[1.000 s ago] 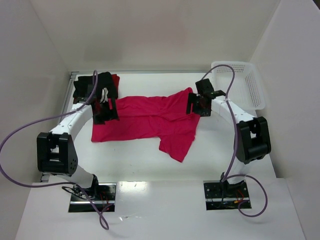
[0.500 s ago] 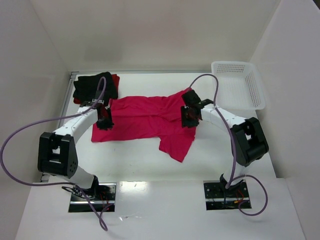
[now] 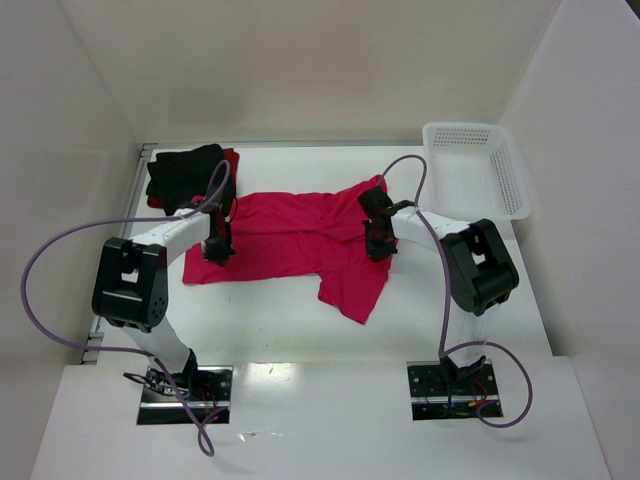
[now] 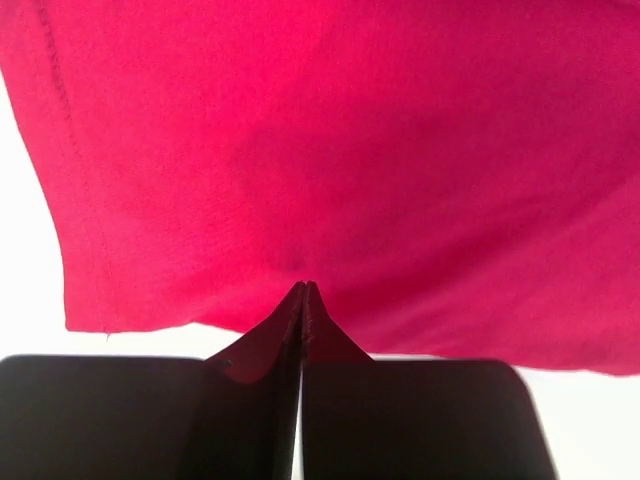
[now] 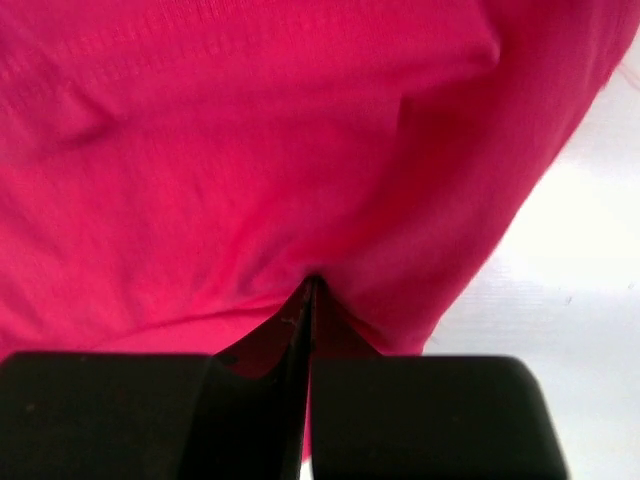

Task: Fold and stack the t-shirts
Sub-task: Fold the flattened tshirt in 1/3 of the way

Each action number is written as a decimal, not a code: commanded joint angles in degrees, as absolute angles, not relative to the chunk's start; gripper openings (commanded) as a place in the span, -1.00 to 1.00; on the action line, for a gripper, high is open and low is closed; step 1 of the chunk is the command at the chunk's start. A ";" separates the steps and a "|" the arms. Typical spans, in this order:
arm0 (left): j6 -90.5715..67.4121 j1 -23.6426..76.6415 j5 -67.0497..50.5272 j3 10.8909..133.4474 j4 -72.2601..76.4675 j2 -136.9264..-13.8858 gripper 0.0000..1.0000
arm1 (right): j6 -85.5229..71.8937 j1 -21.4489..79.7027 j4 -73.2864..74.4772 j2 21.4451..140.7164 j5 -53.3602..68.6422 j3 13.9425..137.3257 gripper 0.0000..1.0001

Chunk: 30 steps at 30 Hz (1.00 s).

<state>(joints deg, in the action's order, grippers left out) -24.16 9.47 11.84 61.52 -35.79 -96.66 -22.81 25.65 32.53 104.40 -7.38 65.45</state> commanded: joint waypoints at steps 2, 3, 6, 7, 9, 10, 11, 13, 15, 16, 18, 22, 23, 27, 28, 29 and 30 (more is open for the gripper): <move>-23.73 9.49 11.95 63.63 -34.89 -100.36 -1.00 | -23.12 25.49 34.80 107.66 -11.51 67.94 -0.99; -23.21 9.49 11.95 63.63 -35.41 -100.89 -1.00 | -23.12 25.49 35.50 107.67 -12.12 67.94 -0.99; -22.59 9.49 11.95 63.63 -35.95 -102.74 -1.00 | -23.12 25.49 38.49 107.67 -12.13 67.93 -0.99; -22.59 9.49 11.43 63.63 -36.47 -102.74 -1.00 | -23.12 25.49 40.50 107.67 -12.13 67.94 -0.99; -21.97 9.49 10.38 64.16 -37.17 -103.27 -1.00 | -24.61 25.49 42.70 107.67 -10.90 68.47 -0.99; -21.97 9.49 9.07 64.16 -37.18 -103.27 -1.00 | -25.22 25.49 43.41 106.36 -9.33 68.47 -0.99; -21.28 9.49 8.44 64.16 -38.05 -103.27 -1.00 | -25.22 25.49 44.38 106.35 -9.32 68.47 -0.99; -20.75 9.49 7.12 64.86 -40.32 -103.27 -1.00 | -25.84 25.49 45.34 105.47 -8.79 68.47 -0.99; -20.05 10.72 6.59 66.53 -44.27 -103.97 -1.00 | -25.84 25.49 46.67 104.07 -8.09 67.94 -0.99; -20.04 10.72 6.07 67.06 -45.51 -103.97 -1.00 | -25.84 25.49 47.37 103.54 -7.22 67.24 -0.99; -20.04 12.21 4.93 67.06 -48.15 -103.10 -1.00 | -26.54 25.49 47.37 101.70 -6.34 65.40 -0.99; -21.26 13.53 3.08 66.97 -51.32 -101.08 -1.00 | -27.42 26.98 48.16 100.46 -5.81 64.68 -0.99; -21.27 14.23 2.21 67.67 -52.20 -100.55 -1.00 | -27.42 27.68 49.03 100.46 -5.10 64.69 -0.99; -22.59 16.26 1.58 67.78 -55.63 -99.93 -1.00 | -27.95 29.70 51.41 100.46 -5.10 65.82 -0.99; -23.89 16.26 1.58 66.89 -55.63 -99.32 -1.00 | -27.95 29.71 52.03 100.46 -4.58 65.83 -0.99; -23.91 16.96 1.58 65.93 -55.63 -98.53 -1.00 | -27.95 30.40 52.64 99.94 -4.57 65.83 -0.99; -24.69 16.96 1.58 66.53 -56.50 -97.57 -1.00 | -27.95 30.41 53.17 99.93 -4.57 66.35 -0.99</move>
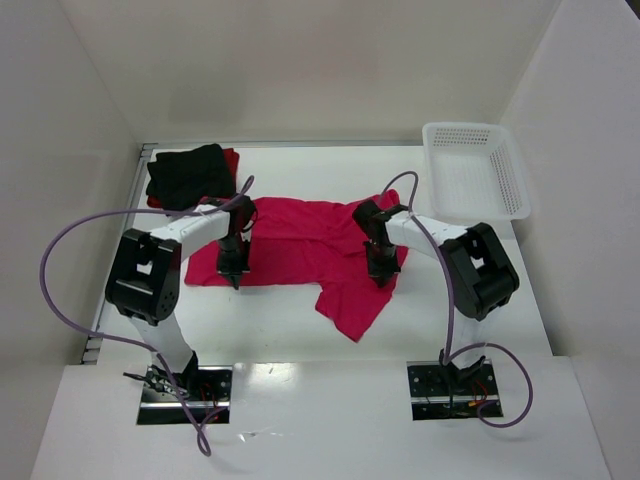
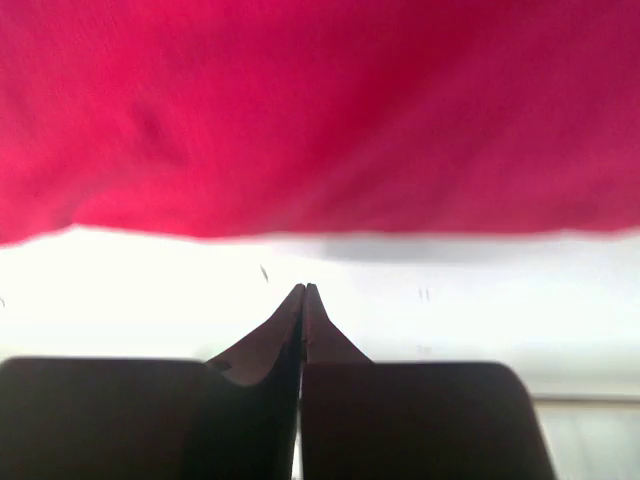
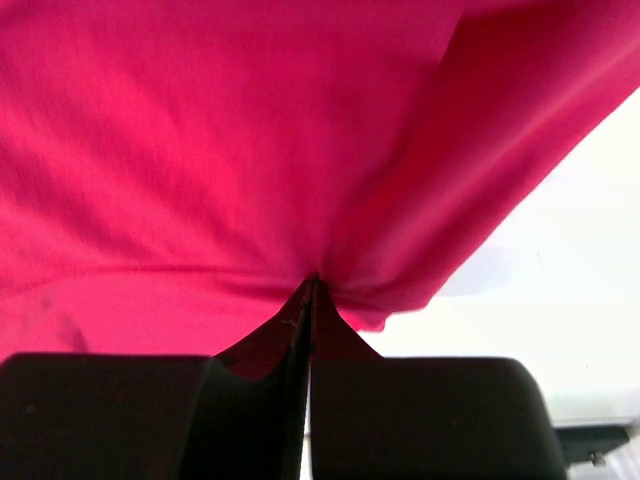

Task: Fold and stack the t-shirts
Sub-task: Fold the flattened tshirt in 1/3 of the way

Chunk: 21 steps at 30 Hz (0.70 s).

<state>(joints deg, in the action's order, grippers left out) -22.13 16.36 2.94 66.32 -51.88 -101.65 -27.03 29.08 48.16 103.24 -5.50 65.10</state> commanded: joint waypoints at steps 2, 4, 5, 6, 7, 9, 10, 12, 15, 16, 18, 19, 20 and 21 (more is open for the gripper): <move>-26.01 17.49 1.58 68.19 -56.51 -95.64 -1.00 | -28.56 30.41 53.70 95.83 -5.53 66.36 -0.99; -27.94 17.49 4.03 71.69 -56.51 -92.03 -1.00 | -29.79 30.41 55.01 91.87 -8.60 68.18 -0.99; -29.08 17.49 5.44 72.68 -55.64 -90.98 -1.00 | -29.79 30.41 55.54 90.80 -9.31 69.25 -0.99; -30.22 17.49 6.84 73.21 -55.03 -89.31 -1.00 | -29.79 30.41 55.55 90.01 -9.32 70.13 -0.99; -31.45 17.49 7.81 73.21 -53.89 -88.60 -1.00 | -30.32 30.41 55.55 89.13 -9.32 71.44 -0.99; -37.16 17.49 10.27 70.33 -48.10 -87.11 -1.00 | -30.85 30.41 52.49 86.76 -8.36 71.46 -0.99; -39.00 17.49 10.28 68.14 -45.12 -85.19 -1.00 | -30.85 30.41 50.30 86.05 -7.39 70.32 -0.99; -44.44 17.49 10.36 61.91 -36.24 -83.50 -1.00 | -31.90 30.41 44.14 84.91 -5.99 67.61 -0.95; -47.28 17.49 15.98 59.59 -29.98 -84.27 -1.00 | -33.92 30.41 38.16 86.56 -8.51 65.66 -0.92; -47.29 17.49 17.39 59.59 -29.36 -85.16 -1.00 | -33.93 30.41 37.01 87.18 -9.22 65.05 -0.95; -45.70 16.88 19.50 60.11 -26.02 -88.32 -1.00 | -34.53 30.41 33.76 88.67 -10.46 65.04 -0.95; -44.40 16.88 20.47 60.81 -25.49 -89.64 -1.00 | -34.54 30.41 32.53 90.16 -11.85 65.04 -0.98; -43.17 16.27 20.48 62.65 -24.01 -92.35 -1.00 | -34.54 30.41 30.34 90.96 -12.56 65.04 -0.98; -42.55 15.74 20.48 63.88 -23.99 -93.76 -1.00 | -34.02 30.41 29.71 91.92 -13.70 65.04 -0.98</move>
<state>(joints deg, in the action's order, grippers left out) -42.57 16.97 16.40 60.62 -30.98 -89.82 -32.99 30.02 38.17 89.58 -9.13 65.49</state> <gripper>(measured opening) 0.001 0.013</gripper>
